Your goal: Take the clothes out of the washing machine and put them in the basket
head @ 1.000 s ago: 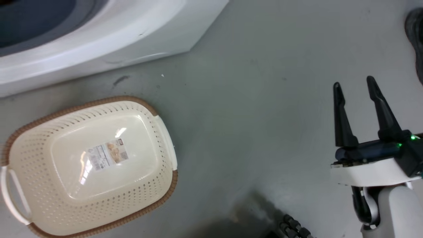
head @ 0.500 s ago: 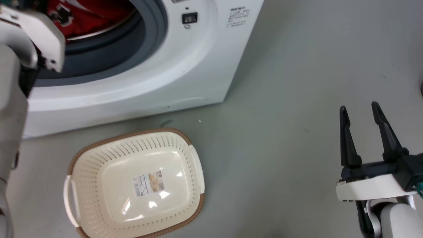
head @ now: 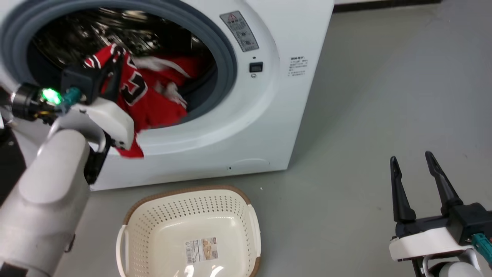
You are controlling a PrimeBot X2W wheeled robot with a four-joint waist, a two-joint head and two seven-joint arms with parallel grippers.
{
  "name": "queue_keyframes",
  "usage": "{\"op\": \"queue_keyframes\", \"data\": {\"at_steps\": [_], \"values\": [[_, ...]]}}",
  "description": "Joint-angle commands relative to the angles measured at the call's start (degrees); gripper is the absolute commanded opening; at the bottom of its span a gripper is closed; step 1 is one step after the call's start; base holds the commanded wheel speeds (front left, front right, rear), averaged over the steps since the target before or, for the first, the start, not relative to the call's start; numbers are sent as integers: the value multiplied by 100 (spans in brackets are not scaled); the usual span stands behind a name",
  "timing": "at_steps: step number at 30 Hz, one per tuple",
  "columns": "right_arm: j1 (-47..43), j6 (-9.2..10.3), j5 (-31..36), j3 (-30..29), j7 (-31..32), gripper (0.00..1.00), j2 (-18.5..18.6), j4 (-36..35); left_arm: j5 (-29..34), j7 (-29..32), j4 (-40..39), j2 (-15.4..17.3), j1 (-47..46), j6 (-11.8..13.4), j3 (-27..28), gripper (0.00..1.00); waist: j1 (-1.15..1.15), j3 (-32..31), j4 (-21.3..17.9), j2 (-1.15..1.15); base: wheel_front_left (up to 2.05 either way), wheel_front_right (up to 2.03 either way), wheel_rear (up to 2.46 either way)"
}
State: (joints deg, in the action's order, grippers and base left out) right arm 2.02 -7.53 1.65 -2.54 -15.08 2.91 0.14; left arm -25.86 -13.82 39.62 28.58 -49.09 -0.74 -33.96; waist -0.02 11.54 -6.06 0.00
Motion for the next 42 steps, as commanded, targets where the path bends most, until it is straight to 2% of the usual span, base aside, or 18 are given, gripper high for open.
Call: {"op": "queue_keyframes", "data": {"at_steps": [1,6,15,21,27,37,42], "values": [[-75,8,24,-4,-14,100,-5,14,-9,-37,-140,28,153,51,19,0,2,-216,151,0,0,0,0],[-247,8,56,-39,-14,100,-6,42,-122,223,-1269,209,911,346,-1,0,2,-483,268,0,0,0,0],[-410,8,29,-185,-14,100,-6,43,-260,1167,-3744,746,2321,1044,-121,0,2,-696,476,0,0,0,0],[-300,8,43,-224,-14,100,-6,-11,-425,1742,-4572,989,2990,1197,-359,0,2,-549,526,0,0,0,0],[-122,8,90,-173,-14,100,-6,-61,-431,1892,-4229,919,3219,1045,-682,0,2,-153,432,0,0,0,0],[259,8,132,-175,-14,100,-5,-192,-208,1674,-2270,461,2707,444,-1176,0,2,841,91,0,0,0,0],[464,8,100,-171,-14,100,-6,-308,-109,1601,-1329,207,2325,232,-1304,0,2,1418,-88,0,0,0,0]]}}
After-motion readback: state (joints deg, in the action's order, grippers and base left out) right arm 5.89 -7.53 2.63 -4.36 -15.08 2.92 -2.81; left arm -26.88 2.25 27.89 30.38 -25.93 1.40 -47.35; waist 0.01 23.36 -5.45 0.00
